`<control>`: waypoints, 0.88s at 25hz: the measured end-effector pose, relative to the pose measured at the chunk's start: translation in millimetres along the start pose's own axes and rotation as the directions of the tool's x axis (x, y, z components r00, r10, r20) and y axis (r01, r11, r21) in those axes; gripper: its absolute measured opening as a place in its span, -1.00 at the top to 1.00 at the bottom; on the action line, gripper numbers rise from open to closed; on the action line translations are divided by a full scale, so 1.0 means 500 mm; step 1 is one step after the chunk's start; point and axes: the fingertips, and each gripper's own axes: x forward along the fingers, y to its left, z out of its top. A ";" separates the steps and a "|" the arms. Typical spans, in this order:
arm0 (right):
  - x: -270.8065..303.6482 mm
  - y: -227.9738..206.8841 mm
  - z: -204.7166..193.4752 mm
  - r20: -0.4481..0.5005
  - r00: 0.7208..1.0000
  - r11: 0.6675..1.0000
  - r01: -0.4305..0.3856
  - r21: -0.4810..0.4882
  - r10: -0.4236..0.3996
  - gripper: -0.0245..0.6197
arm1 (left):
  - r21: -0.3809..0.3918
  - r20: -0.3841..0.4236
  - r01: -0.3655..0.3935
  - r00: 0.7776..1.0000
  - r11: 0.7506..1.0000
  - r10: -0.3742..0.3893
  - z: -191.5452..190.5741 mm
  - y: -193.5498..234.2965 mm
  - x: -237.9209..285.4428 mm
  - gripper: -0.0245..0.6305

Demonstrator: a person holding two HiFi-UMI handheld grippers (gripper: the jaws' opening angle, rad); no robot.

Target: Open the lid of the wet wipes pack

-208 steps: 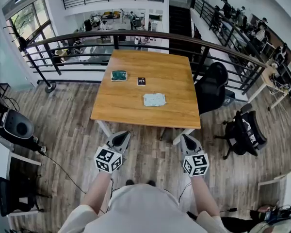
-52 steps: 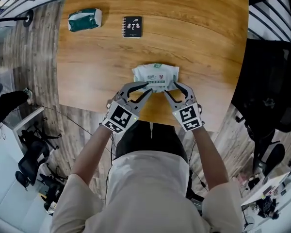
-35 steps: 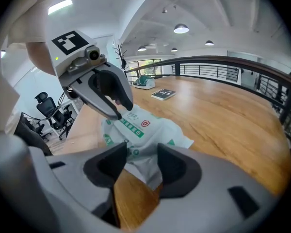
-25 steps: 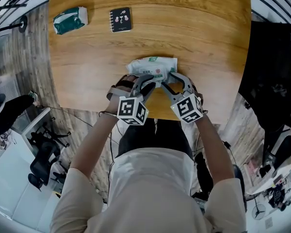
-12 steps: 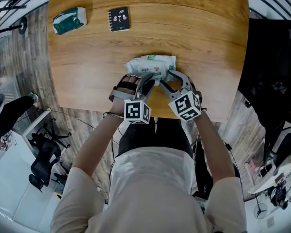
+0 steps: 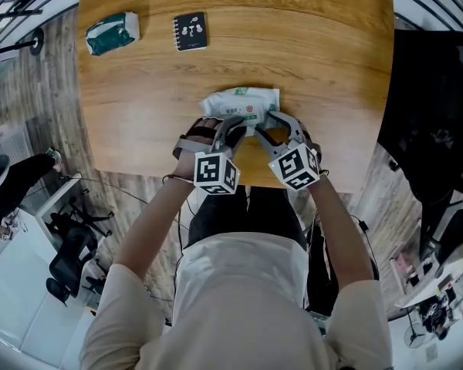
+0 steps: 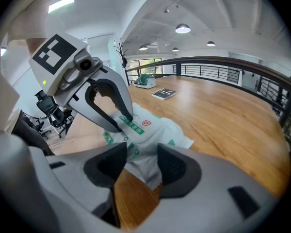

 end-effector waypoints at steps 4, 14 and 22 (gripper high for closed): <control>0.002 0.000 -0.001 0.001 1.000 1.000 0.000 0.004 0.000 0.35 | 0.002 0.003 0.020 1.000 1.000 -0.020 0.001 -0.002 -0.002 0.69; 0.004 0.000 -0.002 -0.002 1.000 1.000 -0.002 0.002 0.002 0.35 | -0.046 0.025 0.056 0.998 0.997 -0.055 0.009 0.006 -0.016 0.74; 0.005 0.000 -0.003 -0.008 1.000 1.000 -0.001 0.005 0.001 0.35 | -0.006 0.048 0.017 0.999 1.000 -0.017 0.032 0.044 -0.052 0.85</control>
